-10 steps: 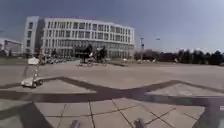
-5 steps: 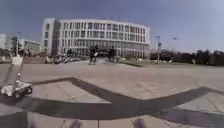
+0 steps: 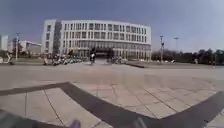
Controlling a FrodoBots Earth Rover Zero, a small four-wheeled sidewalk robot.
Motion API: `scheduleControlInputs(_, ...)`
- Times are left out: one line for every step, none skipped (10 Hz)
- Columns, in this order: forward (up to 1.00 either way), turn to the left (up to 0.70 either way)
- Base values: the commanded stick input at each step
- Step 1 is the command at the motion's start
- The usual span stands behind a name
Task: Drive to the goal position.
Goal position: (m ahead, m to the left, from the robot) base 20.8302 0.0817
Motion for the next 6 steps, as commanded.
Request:
scheduleControlInputs(1.00, 0.00)
scheduleControlInputs(1.00, 0.00)
scheduleControlInputs(1.00, 0.00)
scheduleControlInputs(1.00, 0.00)
scheduleControlInputs(1.00, 0.00)
scheduleControlInputs(1.00, 0.00)
